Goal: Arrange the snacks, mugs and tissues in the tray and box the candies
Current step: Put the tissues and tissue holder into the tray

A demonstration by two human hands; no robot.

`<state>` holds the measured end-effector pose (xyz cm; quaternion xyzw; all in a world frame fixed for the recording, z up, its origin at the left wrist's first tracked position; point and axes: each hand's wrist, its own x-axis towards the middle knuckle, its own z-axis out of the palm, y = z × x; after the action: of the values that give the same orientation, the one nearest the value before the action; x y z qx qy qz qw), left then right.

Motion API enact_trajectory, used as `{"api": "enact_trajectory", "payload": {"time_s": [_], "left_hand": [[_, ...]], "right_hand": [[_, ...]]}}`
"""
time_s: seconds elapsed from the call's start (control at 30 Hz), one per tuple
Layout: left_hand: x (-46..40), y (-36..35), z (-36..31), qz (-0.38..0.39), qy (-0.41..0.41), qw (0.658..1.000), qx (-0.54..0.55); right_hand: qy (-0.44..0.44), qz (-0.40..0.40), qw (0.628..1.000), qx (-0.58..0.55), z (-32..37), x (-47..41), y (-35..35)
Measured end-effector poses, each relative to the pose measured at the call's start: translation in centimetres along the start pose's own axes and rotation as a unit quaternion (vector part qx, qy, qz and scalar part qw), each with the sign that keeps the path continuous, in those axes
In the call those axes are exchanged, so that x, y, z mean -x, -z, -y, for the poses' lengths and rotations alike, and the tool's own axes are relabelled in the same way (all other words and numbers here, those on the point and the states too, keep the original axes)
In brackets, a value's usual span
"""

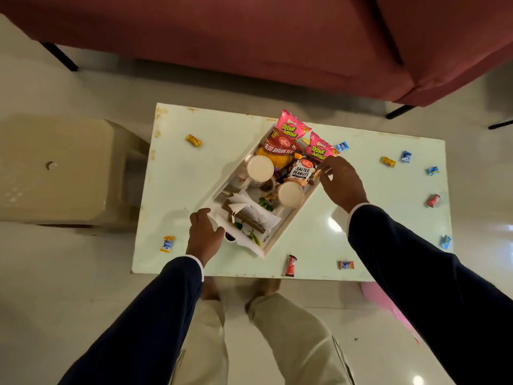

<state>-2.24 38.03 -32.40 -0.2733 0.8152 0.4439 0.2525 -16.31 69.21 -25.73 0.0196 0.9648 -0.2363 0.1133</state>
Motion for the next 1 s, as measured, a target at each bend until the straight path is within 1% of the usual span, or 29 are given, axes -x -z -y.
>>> {"api": "enact_trajectory", "payload": {"time_s": [0.1, 0.23, 0.33, 0.43, 0.5, 0.57, 0.67, 0.8, 0.93, 1.0], "left_hand": [[-0.3, -1.2, 1.3, -0.021, 0.074, 0.995, 0.066], [-0.9, -3.7, 2.2, -0.057, 0.136, 0.980, 0.133], [-1.6, -5.4, 2.3, -0.064, 0.178, 0.971, 0.146], [-2.3, -6.9, 1.9, -0.068, 0.208, 0.966, 0.138], [-2.7, -7.8, 1.8, -0.077, 0.219, 0.963, 0.137], [-2.9, -8.4, 2.0, -0.085, 0.224, 0.959, 0.152], [-2.9, -9.4, 2.1, -0.098, 0.225, 0.952, 0.183], [-2.6, -10.3, 1.7, -0.113, 0.216, 0.947, 0.209], [-3.2, -10.3, 1.0, -0.115, 0.231, 0.929, 0.267], [-3.4, -10.1, 0.7, -0.117, 0.245, 0.921, 0.279]], "right_hand": [[0.004, 0.015, 1.000, 0.017, -1.1, -1.8, 0.0], [0.017, 0.016, 0.999, 0.038, -2.9, -5.9, 0.1], [0.001, 0.037, 0.998, 0.046, -3.6, -9.4, -0.3], [-0.026, 0.092, 0.995, 0.026, -4.7, -13.0, -1.2], [-0.055, 0.156, 0.986, -0.011, -5.3, -15.4, -2.0], [-0.054, 0.199, 0.979, 0.011, -5.8, -17.3, -3.1], [-0.045, 0.228, 0.972, 0.024, -6.5, -19.2, -4.6], [-0.070, 0.233, 0.970, -0.013, -7.2, -20.0, -6.0], [-0.094, 0.256, 0.960, -0.068, -7.4, -20.0, -6.8], [-0.115, 0.259, 0.954, -0.097, -7.4, -19.8, -6.9]]}}
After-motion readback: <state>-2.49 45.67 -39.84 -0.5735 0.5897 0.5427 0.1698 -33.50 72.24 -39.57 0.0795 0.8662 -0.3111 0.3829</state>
